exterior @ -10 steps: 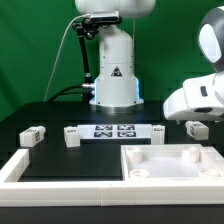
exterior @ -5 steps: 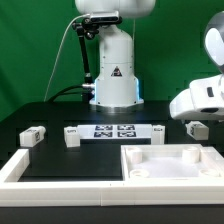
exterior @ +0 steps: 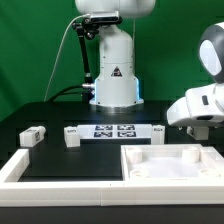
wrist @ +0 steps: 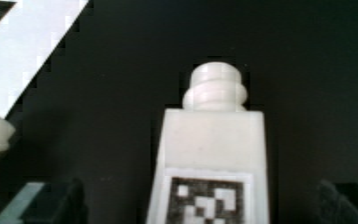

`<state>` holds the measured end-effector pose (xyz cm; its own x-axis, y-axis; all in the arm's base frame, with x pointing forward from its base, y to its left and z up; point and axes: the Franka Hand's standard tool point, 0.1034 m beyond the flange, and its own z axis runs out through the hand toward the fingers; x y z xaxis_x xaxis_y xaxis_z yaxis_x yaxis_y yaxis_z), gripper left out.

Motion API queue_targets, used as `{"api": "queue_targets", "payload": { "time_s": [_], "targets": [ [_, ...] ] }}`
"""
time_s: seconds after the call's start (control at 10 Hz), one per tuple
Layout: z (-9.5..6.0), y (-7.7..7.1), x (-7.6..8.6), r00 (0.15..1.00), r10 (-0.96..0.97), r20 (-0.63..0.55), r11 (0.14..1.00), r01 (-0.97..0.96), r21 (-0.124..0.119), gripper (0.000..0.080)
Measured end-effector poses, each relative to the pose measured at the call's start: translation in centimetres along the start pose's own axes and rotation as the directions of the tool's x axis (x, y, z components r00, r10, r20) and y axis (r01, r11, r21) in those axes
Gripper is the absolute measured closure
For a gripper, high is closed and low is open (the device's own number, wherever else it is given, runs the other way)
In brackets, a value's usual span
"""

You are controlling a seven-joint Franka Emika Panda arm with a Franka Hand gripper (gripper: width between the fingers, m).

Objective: Assemble one leg

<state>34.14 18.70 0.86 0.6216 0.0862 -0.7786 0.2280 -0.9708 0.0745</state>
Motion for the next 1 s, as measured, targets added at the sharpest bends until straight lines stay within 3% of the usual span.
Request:
{"api": "queue_targets", "payload": {
  "time_s": [0.2, 0.3, 0.4, 0.6, 1.0],
  "targets": [
    [0.07, -0.36, -0.07, 1.0, -0.005, -0.001, 1.0, 0.005, -0.007, 0.0151],
    [0.07, -0.32, -0.06, 1.0, -0.006, -0.001, 1.0, 0.006, -0.007, 0.0273],
    [0.07, -0.31, -0.06, 1.0, -0.005, -0.001, 1.0, 0.005, -0.007, 0.0273],
    [0.07, -0.31, -0.06, 1.0, -0.005, -0.001, 1.0, 0.005, -0.007, 0.0515],
    [0.07, -0.31, -0.06, 1.0, -0.006, -0.001, 1.0, 0.006, -0.007, 0.0514]
  ]
}}
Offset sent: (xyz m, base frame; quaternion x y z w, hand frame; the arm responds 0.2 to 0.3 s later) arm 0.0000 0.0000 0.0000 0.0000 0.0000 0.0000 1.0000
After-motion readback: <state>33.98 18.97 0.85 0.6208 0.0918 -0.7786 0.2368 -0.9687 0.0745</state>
